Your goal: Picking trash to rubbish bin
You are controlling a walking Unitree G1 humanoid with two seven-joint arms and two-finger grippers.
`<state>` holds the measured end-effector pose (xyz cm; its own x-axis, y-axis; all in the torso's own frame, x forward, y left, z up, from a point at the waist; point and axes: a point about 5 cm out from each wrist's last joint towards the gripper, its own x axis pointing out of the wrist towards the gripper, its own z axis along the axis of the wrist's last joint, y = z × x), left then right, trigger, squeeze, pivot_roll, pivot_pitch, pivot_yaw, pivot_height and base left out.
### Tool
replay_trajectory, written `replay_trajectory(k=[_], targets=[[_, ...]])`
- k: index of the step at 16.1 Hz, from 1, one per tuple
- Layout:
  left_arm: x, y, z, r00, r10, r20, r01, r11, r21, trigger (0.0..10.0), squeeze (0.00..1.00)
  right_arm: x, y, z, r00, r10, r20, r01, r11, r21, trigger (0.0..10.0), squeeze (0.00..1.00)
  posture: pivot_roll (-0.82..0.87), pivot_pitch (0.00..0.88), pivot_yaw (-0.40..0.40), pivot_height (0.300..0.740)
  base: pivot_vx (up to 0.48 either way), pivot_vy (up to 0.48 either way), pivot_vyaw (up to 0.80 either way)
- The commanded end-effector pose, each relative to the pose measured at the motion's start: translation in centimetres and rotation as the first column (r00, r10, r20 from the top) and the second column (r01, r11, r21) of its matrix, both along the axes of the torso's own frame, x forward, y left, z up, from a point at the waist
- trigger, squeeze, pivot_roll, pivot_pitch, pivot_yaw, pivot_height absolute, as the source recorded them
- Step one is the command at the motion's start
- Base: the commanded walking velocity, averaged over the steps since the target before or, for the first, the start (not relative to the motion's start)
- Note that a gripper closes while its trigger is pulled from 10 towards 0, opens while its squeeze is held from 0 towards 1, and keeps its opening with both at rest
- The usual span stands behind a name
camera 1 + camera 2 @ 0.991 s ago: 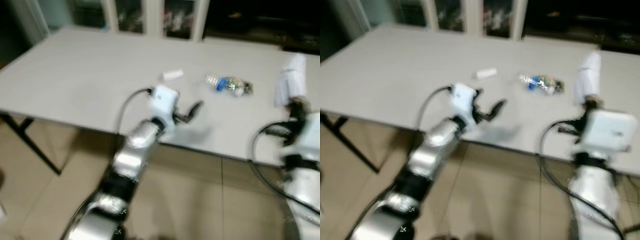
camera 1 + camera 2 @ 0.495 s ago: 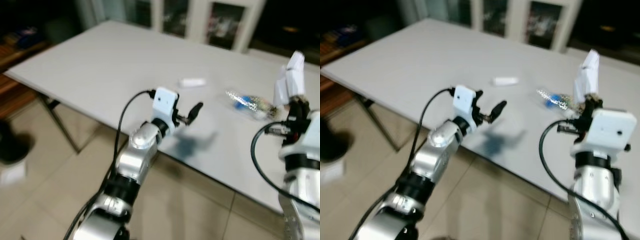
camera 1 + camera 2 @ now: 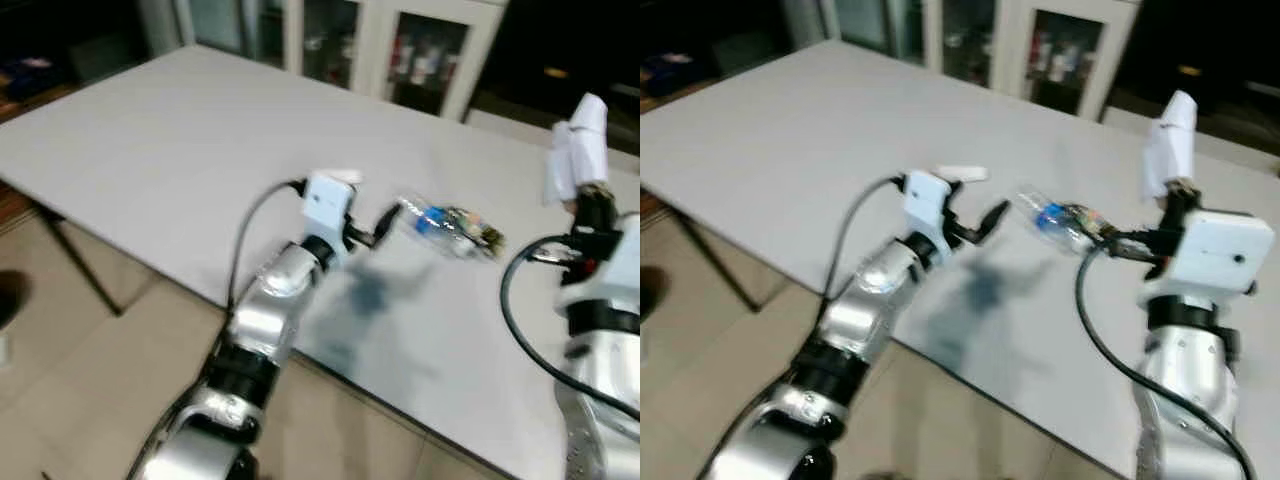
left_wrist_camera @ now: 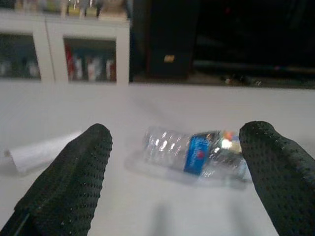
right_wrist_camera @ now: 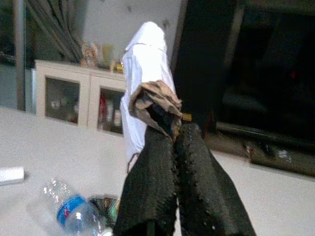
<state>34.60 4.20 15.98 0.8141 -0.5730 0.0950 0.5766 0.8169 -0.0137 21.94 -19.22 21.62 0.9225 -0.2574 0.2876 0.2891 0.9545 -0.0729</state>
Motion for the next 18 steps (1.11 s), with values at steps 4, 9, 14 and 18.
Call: replay_trajectory(k=[4, 9, 14, 18], targets=[[-0.1, -0.5, 0.0, 1.0, -0.011, -0.006, 0.011, 1.0, -0.001, 10.0, 0.0, 0.0, -0.5, 0.1, 1.0, -0.016, -0.006, 0.016, 1.0, -0.006, 10.0, 0.0, 0.05, 0.084, -0.017, 0.74, 0.196, -0.322, -0.79], [0.0, -0.4, -0.1, 1.0, 0.005, -0.016, -0.005, 1.0, -0.012, 10.0, 0.0, 0.1, -0.4, 0.1, 1.0, -0.012, -0.003, 0.012, 1.0, -0.013, 10.0, 0.0, 0.05, 0.082, -0.017, 0.74, 0.0, 0.0, 0.0], [0.4, -0.1, -0.3, 0.999, 0.03, -0.025, -0.03, 1.0, 0.002, 10.0, 0.0, 0.0, -0.4, -0.1, 1.0, -0.008, -0.006, 0.008, 1.0, -0.011, 10.0, 0.0, 0.05, 0.081, -0.011, 0.74, 0.0, 0.0, 0.0], [1.1, 0.3, -0.1, 0.997, 0.065, -0.03, -0.065, 0.998, 0.004, 10.0, 0.0, -0.2, -0.4, -0.2, 1.0, -0.007, -0.011, 0.007, 1.0, -0.014, 10.0, 0.0, 0.05, 0.085, -0.014, 0.74, 0.0, 0.0, 0.0]])
